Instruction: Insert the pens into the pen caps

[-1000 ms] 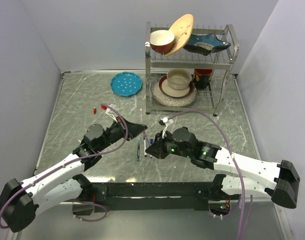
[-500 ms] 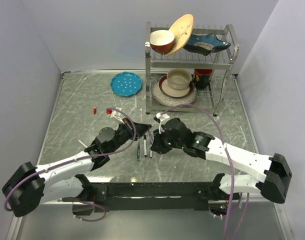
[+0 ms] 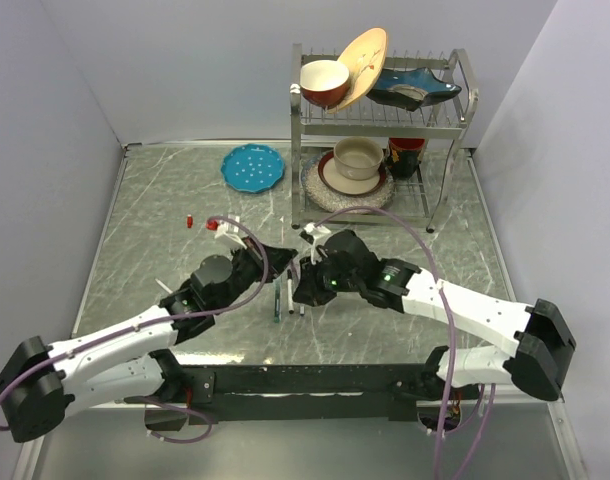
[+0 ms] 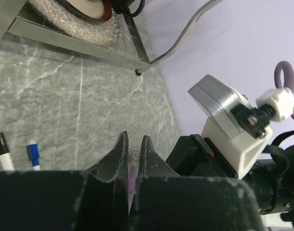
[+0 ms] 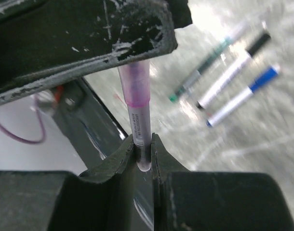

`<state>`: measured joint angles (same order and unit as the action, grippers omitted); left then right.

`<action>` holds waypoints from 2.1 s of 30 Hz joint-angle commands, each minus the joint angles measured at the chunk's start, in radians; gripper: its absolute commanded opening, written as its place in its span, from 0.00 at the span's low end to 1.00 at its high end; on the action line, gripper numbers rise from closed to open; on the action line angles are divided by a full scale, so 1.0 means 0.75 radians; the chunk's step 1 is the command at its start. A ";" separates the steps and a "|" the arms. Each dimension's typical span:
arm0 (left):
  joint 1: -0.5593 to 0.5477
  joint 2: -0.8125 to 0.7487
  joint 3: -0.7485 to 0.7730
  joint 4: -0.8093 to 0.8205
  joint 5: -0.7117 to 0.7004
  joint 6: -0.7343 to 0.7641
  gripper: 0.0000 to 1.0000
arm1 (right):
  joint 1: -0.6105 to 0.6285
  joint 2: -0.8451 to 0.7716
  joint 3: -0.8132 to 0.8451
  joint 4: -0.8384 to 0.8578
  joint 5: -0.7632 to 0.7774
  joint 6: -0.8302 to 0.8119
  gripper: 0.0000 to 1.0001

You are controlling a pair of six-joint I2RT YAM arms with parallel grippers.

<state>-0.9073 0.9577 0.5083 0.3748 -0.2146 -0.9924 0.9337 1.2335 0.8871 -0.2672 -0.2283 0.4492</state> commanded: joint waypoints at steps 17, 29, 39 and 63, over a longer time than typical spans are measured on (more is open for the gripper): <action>0.236 0.263 0.388 -0.917 0.182 0.437 0.01 | -0.028 -0.826 -0.555 0.369 0.014 0.219 0.76; 0.312 0.711 0.529 -0.907 0.135 0.450 0.01 | -0.030 -0.923 -0.598 0.336 -0.006 0.213 0.84; 0.343 0.879 0.635 -0.952 0.078 0.399 0.30 | -0.028 -1.025 -0.582 0.252 0.022 0.178 0.84; 1.017 0.439 0.445 -1.443 -0.469 -0.303 0.52 | -0.028 -1.078 -0.590 0.240 0.018 0.166 0.84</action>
<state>-0.2203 1.3098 0.8761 -0.6113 -0.4980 -1.1339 0.9154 0.4263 0.4362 -0.1150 -0.2218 0.5861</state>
